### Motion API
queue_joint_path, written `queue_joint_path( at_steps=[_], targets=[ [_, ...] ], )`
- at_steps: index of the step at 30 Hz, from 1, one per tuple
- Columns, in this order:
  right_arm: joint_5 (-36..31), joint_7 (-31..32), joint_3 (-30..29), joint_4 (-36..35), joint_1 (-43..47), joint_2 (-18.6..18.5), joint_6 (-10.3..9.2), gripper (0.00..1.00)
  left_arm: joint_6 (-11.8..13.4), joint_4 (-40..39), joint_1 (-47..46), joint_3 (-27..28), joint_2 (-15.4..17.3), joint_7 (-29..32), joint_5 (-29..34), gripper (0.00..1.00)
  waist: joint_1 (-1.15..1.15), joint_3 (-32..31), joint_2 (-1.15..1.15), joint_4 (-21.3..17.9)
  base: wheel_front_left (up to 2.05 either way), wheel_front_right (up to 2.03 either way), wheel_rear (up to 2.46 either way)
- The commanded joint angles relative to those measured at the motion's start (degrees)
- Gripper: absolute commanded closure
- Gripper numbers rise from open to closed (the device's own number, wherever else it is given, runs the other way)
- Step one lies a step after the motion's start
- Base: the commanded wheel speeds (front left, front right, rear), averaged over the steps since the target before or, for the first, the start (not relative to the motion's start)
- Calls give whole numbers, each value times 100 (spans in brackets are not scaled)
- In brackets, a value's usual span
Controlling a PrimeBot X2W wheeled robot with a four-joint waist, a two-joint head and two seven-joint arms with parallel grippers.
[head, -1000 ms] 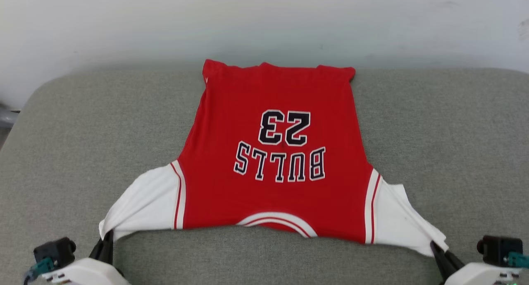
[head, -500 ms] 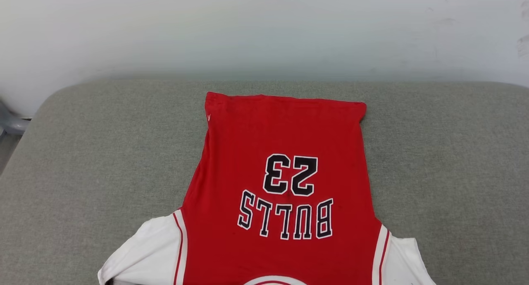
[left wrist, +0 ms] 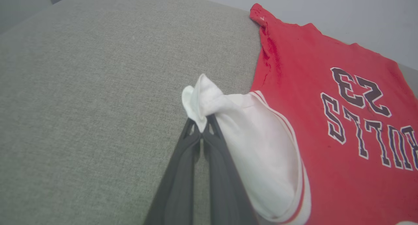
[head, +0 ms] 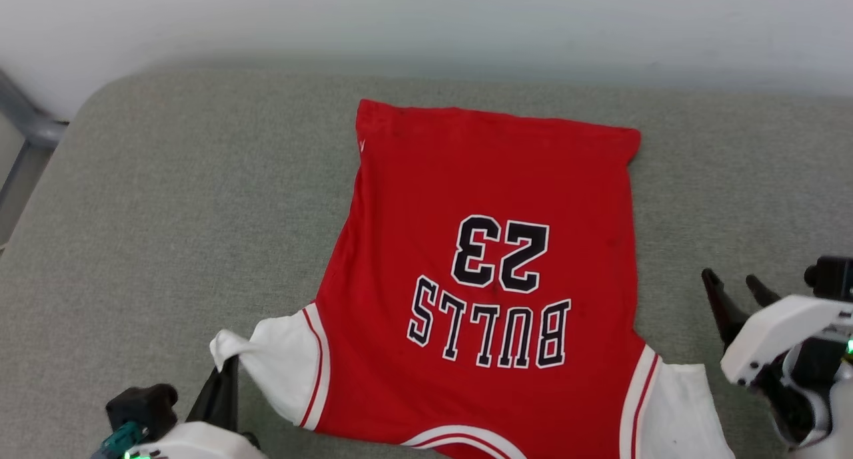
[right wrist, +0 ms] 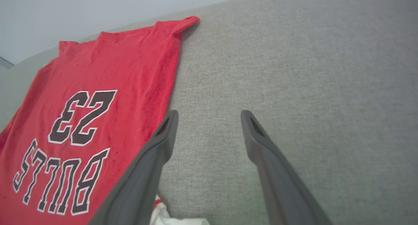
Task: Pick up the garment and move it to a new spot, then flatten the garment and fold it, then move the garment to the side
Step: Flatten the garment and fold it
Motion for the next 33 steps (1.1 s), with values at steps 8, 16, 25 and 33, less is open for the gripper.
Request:
queue_joint_path(
  at_steps=[8,16,25,33],
  targets=[
    [-3,821,-112,1406,-1992,-701,-5,0,-191,-145,-851,-296,-405,-250,336,100,-1,1032,0,901,0,0,0],
    [-354,1806,16,2234,-3703,-1130,-5,0,-422,-259,-1382,-479,-701,-381,544,100,-1,1677,0,1400,0,0,0],
    [-1037,2323,-26,3068,-4351,-1235,-6,0,-677,-327,-1608,-451,-965,-447,718,100,-1,2136,0,1638,0,0,0],
    [-1171,3173,-75,3790,-4032,-1032,-6,100,-832,-168,-1592,-232,-1141,-460,877,100,-1,2116,0,1582,0,0,0]
  ],
)
